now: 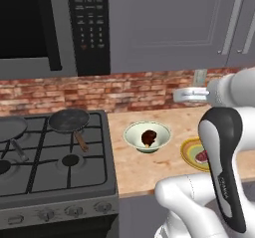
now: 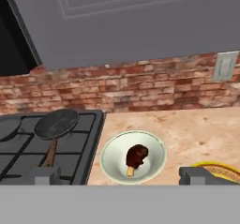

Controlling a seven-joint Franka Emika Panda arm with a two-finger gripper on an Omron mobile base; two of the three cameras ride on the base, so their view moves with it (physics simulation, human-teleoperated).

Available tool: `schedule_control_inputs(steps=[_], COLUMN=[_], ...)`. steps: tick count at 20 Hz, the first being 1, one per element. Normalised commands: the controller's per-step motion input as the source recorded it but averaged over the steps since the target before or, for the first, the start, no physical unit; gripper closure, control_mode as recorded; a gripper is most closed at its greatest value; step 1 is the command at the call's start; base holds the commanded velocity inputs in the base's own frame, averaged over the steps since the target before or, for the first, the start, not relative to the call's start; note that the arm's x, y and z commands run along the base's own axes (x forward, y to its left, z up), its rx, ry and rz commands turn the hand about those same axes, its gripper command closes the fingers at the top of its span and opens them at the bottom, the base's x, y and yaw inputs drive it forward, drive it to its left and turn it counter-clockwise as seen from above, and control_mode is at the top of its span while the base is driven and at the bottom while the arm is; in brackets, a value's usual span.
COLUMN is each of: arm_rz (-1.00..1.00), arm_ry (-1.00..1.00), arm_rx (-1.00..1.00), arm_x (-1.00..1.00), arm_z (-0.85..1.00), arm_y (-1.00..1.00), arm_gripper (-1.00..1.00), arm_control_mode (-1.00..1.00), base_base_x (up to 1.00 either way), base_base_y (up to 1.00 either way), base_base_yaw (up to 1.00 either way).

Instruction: Place one of the steaks on the plate and the other in the bowl. Then place the bowl in the fridge.

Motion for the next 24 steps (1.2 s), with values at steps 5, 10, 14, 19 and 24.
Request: schedule_control_inputs(steps=[5,10,14,19,24], arm_rz=[0.01,0.11,0.07,0.00,0.00], arm_ry=[0.03,0.02,0.17,0.33,0.10], arm_rx=[0.18,0.30,0.29,0.19,0.07], arm_x=[-0.07,-0.06,0.06,0.18,0.15], arm_z=[-0.44,-0.34,-0.27,-0.02,-0.04], arm_y=[-0.38,-0.64,-0.50,-0.36,-0.05], arm_gripper=[-1.00,-1.00,-1.00,-1.00,-1.00], arm_control_mode=[-1.00,-1.00,-1.00,-1.00,-1.00], base_base_x=[0.00,0.00,0.00,0.00,0.00], base_base_y=[0.00,0.00,0.00,0.00,0.00], base_base_yaw=[0.00,0.00,0.00,0.00,0.00])
